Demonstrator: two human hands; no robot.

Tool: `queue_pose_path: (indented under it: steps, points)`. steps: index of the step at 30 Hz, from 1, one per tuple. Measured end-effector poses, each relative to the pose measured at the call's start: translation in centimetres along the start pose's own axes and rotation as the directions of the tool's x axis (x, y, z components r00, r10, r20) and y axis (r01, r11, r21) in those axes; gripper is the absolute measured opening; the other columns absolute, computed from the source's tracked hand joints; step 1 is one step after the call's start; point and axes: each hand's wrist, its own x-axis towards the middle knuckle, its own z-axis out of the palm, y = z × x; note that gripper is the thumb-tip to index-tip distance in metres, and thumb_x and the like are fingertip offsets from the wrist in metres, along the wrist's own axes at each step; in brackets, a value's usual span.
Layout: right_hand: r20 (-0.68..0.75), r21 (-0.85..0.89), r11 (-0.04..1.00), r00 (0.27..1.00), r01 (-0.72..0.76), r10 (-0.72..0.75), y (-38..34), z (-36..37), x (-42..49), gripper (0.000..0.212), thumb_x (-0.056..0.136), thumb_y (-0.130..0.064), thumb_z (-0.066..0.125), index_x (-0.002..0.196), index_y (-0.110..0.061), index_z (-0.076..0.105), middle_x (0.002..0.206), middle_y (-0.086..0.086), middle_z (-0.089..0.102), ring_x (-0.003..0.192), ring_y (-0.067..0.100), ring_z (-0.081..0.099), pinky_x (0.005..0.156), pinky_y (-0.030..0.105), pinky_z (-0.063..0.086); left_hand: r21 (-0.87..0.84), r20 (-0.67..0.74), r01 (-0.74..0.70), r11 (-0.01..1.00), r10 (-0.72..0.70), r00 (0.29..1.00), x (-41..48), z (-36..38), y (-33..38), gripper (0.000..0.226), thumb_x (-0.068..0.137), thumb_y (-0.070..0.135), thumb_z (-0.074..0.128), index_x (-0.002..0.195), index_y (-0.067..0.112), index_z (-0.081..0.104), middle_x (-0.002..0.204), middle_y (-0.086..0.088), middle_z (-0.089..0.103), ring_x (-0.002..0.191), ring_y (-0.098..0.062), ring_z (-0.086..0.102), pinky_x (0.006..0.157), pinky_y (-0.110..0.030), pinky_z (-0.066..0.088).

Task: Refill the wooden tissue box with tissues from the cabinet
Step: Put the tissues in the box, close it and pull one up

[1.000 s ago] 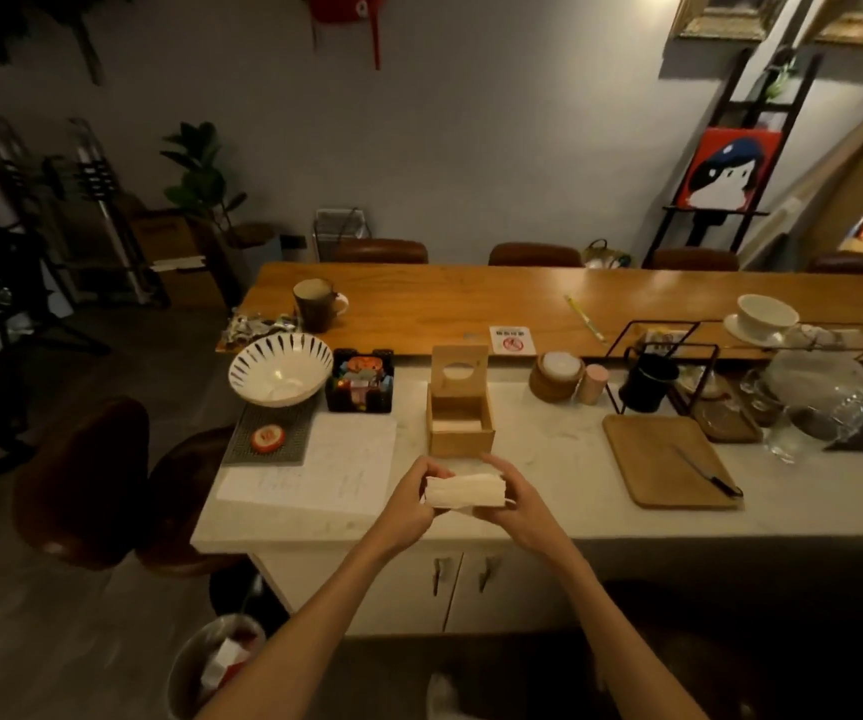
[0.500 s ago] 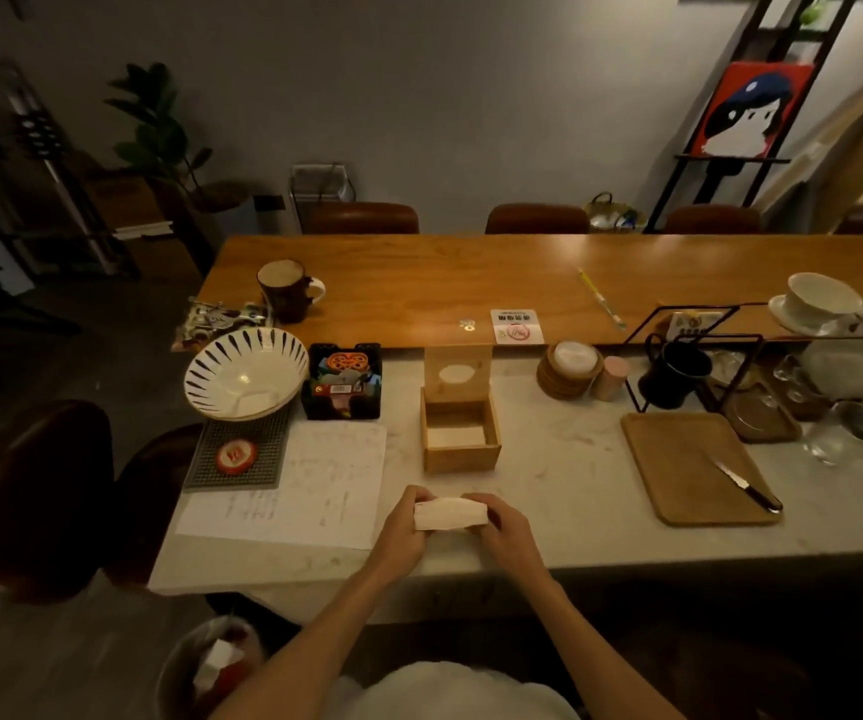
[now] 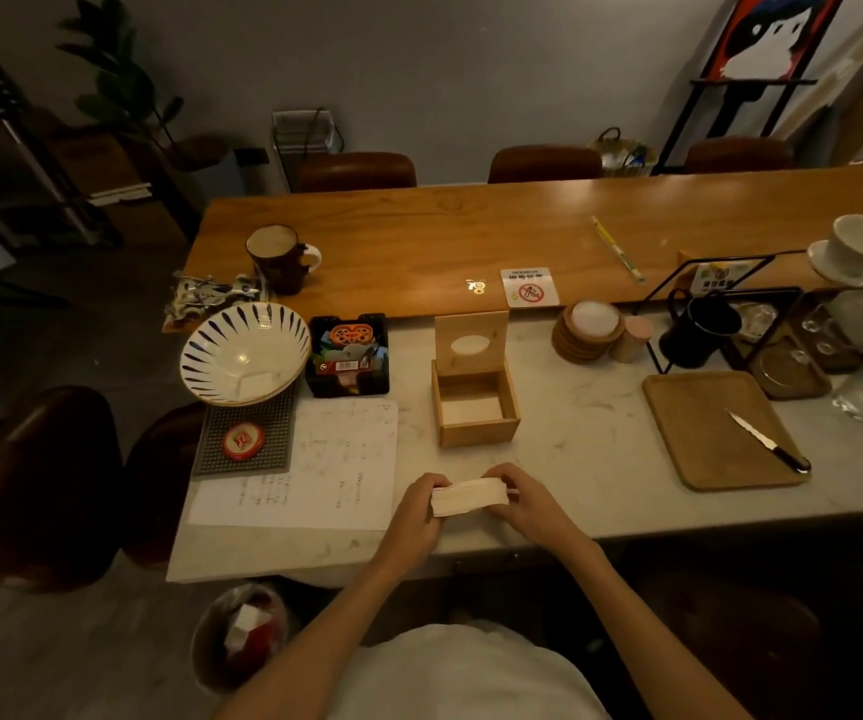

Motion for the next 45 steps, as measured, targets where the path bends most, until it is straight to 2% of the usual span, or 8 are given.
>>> queue_pose_path:
  steps: [9, 13, 17, 21, 25, 36, 41, 45]
  points:
    - [-0.189, 0.008, 0.994, 0.976, 0.114, -0.110, 1.0, -0.4, -0.9, 0.024, 0.089, -0.033, 0.066, 0.111, -0.028, 0.058, 0.110, -0.014, 0.063, 0.103, 0.005, 0.061, 0.092, 0.025, 0.053, -0.028, -0.025, 0.048, 0.998, -0.048, 0.999, 0.5, 0.9, 1.4, 0.034, 0.088, 0.021, 0.070, 0.117, 0.019, 0.053, 0.117, 0.001, 0.058, 0.110, -0.009, 0.056, 0.090, -0.022, 0.051]
    - [-0.167, 0.020, 0.992, 0.979, 0.122, -0.117, 2.1, -1.5, -0.9, 0.023, 0.089, -0.033, 0.066, 0.109, -0.030, 0.056, 0.108, -0.019, 0.062, 0.103, 0.003, 0.059, 0.093, 0.026, 0.052, 0.033, 0.017, 0.011, 0.999, -0.011, 1.000, 1.0, 1.5, 1.8, 0.056, 0.084, 0.024, 0.073, 0.134, 0.030, 0.047, 0.132, 0.006, 0.051, 0.121, -0.005, 0.046, 0.100, -0.025, 0.045]
    - [-0.142, 0.057, 0.986, 0.979, 0.157, -0.147, 2.6, -2.1, -1.2, 0.027, 0.090, -0.023, 0.065, 0.114, -0.026, 0.054, 0.113, -0.014, 0.060, 0.107, 0.003, 0.057, 0.096, 0.030, 0.050, 0.024, -0.043, -0.059, 0.998, 0.060, 0.997, 1.4, 2.0, 1.8, 0.041, 0.085, 0.017, 0.072, 0.123, 0.025, 0.061, 0.126, 0.005, 0.062, 0.118, -0.008, 0.054, 0.104, -0.031, 0.044]
    - [-0.144, 0.244, 0.960, 0.984, 0.140, -0.107, 3.1, -1.7, -1.6, 0.046, 0.093, -0.011, 0.060, 0.135, -0.024, 0.044, 0.134, -0.012, 0.051, 0.124, 0.004, 0.049, 0.106, 0.027, 0.043, -0.163, -0.133, 0.019, 0.987, -0.041, 0.990, 0.7, 3.1, 2.8, 0.042, 0.087, 0.011, 0.069, 0.118, 0.034, 0.052, 0.121, 0.012, 0.058, 0.120, -0.006, 0.054, 0.098, -0.019, 0.046]
    - [-0.155, 0.329, 0.939, 0.987, 0.096, -0.046, 2.9, -0.2, -1.8, 0.058, 0.094, -0.009, 0.058, 0.146, -0.019, 0.035, 0.144, -0.005, 0.047, 0.130, 0.004, 0.046, 0.107, 0.023, 0.041, -0.199, -0.177, 0.049, 0.979, -0.085, 0.981, 0.4, 4.6, 2.8, 0.064, 0.086, 0.011, 0.070, 0.140, 0.021, 0.037, 0.139, 0.006, 0.046, 0.132, -0.005, 0.043, 0.107, -0.020, 0.039]
    - [-0.366, 0.398, 0.904, 0.931, 0.157, -0.001, 2.1, 1.0, -2.1, 0.038, 0.091, 0.001, 0.060, 0.124, -0.013, 0.051, 0.124, -0.001, 0.058, 0.119, 0.013, 0.056, 0.096, 0.023, 0.051, -0.277, -0.239, 0.053, 0.960, -0.122, 0.963, 0.6, 5.7, 3.5, 0.063, 0.086, 0.000, 0.067, 0.138, 0.015, 0.034, 0.134, -0.002, 0.046, 0.128, -0.013, 0.046, 0.102, -0.021, 0.046]
    - [-0.301, 0.470, 0.879, 0.951, 0.084, 0.070, 2.1, 1.3, -2.1, 0.057, 0.094, -0.005, 0.057, 0.145, -0.017, 0.034, 0.135, -0.011, 0.051, 0.124, 0.000, 0.050, 0.101, 0.019, 0.045, -0.265, -0.218, 0.048, 0.963, -0.108, 0.970, 0.6, 6.4, 3.4, 0.068, 0.086, -0.002, 0.065, 0.141, 0.016, 0.031, 0.138, -0.003, 0.045, 0.131, -0.011, 0.045, 0.105, -0.023, 0.044]
    - [-0.297, 0.467, 0.882, 0.951, 0.067, 0.085, 2.1, 2.1, -2.1, 0.064, 0.094, -0.006, 0.057, 0.150, -0.019, 0.029, 0.145, -0.010, 0.044, 0.132, 0.001, 0.044, 0.107, 0.021, 0.040, -0.273, -0.237, 0.040, 0.961, -0.108, 0.966, 0.4, 6.6, 3.4, 0.066, 0.086, -0.004, 0.064, 0.141, 0.011, 0.032, 0.136, 0.003, 0.045, 0.128, -0.002, 0.045, 0.104, -0.018, 0.043]
